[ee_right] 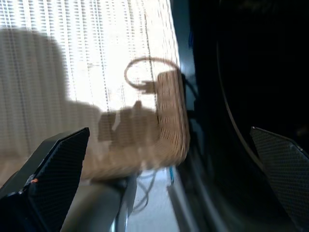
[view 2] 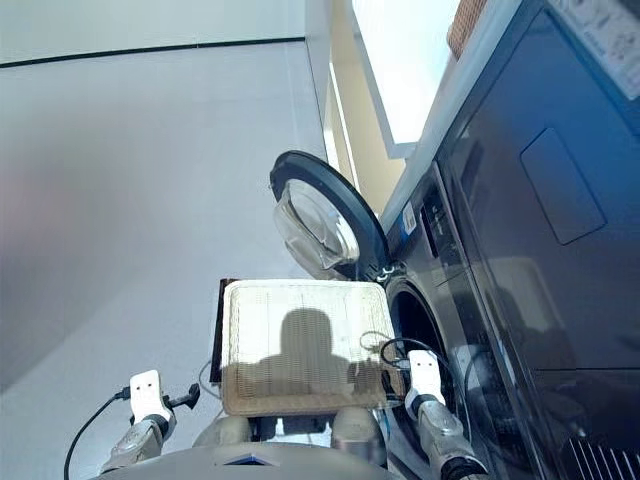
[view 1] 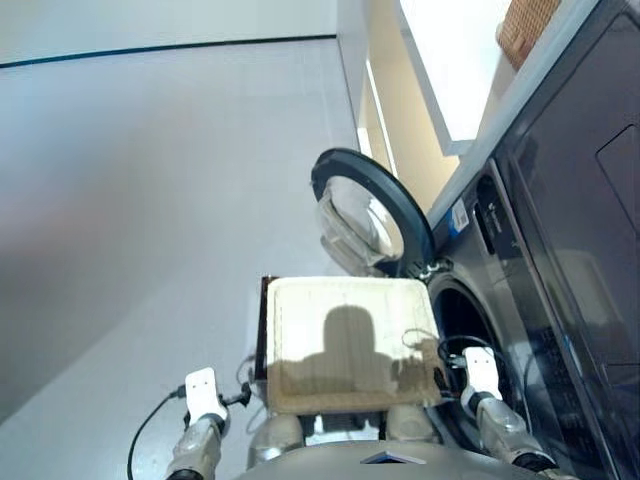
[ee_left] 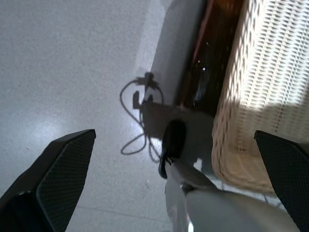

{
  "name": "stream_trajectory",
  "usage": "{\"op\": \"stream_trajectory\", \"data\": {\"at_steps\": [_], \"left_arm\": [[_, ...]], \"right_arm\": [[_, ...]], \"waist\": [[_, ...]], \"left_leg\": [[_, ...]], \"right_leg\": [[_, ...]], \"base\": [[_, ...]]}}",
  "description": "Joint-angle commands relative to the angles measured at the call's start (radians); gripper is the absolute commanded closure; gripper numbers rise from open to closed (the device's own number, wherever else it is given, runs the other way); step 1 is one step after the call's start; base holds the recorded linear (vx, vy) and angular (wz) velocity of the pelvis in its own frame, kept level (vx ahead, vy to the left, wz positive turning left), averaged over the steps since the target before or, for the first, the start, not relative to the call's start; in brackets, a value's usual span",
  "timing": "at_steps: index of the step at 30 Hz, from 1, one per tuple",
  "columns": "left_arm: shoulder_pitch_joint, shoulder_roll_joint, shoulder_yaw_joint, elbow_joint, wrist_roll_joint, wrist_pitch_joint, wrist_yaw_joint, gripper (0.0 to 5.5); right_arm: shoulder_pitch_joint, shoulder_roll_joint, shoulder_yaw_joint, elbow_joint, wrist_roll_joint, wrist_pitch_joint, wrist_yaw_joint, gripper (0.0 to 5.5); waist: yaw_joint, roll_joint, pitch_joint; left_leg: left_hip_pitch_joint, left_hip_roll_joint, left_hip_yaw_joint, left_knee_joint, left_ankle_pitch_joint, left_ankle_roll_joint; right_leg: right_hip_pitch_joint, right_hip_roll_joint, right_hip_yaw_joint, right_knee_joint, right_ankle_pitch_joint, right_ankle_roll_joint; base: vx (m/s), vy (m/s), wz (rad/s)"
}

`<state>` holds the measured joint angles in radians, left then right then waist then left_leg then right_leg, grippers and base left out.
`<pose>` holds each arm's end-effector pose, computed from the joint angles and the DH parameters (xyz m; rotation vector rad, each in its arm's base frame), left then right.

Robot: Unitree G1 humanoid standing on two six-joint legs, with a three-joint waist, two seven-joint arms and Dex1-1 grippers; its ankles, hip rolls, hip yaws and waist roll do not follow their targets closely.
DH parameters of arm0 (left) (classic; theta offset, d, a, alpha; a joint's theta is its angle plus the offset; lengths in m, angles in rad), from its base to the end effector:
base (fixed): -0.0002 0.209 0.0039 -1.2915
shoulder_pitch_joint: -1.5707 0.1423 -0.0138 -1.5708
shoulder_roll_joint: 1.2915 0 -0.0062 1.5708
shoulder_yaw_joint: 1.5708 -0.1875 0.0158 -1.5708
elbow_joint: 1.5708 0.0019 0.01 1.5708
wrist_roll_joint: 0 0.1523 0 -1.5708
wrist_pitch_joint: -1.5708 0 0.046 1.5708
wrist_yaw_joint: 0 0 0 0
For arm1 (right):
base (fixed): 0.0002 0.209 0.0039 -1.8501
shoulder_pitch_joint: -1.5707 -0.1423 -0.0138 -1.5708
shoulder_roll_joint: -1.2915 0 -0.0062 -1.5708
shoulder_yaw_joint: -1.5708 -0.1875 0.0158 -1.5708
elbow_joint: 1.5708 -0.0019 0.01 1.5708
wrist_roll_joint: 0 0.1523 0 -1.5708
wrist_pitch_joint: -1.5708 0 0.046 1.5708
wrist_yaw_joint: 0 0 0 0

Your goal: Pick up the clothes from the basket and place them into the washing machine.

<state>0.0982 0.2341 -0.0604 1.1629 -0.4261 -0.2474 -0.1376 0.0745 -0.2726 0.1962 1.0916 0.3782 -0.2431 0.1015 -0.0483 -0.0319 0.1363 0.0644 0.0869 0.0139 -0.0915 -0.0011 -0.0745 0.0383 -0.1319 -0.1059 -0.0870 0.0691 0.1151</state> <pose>0.0604 0.2349 -0.1286 -0.1537 0.9544 0.2387 0.0816 -0.2315 -0.1227 0.0152 0.9156 -0.0989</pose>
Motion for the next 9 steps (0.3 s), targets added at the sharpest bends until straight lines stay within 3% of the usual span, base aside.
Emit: {"op": "stream_trajectory", "data": {"at_steps": [1, 6, 9], "left_arm": [[-0.041, -0.007, 0.01, 0.058, 0.035, 0.009, -0.006, 0.0], [-0.041, -0.013, 0.016, 0.074, 0.044, 0.018, -0.009, 0.0], [-0.041, -0.005, 0.004, 0.084, 0.098, 0.014, 0.007, 0.0]], "right_arm": [[0.004, 0.003, -0.083, 0.079, 0.073, 0.027, 0.01, 0.0], [-0.003, 0.025, -0.111, 0.127, 0.102, 0.046, 0.016, 0.0], [-0.01, 0.026, -0.113, 0.138, 0.093, 0.055, 0.016, 0.0]], "waist": [[0.024, 0.018, -0.011], [0.031, 0.015, -0.043], [0.032, 0.014, -0.053]], "left_leg": [[-0.003, -0.037, 0.04, 0.004, 0.028, -0.003], [0.019, -0.034, 0.031, 0.004, 0.018, -0.004], [0.026, -0.033, 0.029, 0.004, 0.016, -0.004]], "right_leg": [[-0.013, -0.02, -0.013, 0.051, 0.012, 0.056], [0.021, -0.02, -0.023, 0.042, 0.0, 0.053], [0.03, -0.02, -0.023, 0.042, -0.004, 0.05]], "base": [[0.08, -0.002, 0.127], [0.061, 0.002, 0.067], [0.0, 0.0, 0.0]]}}
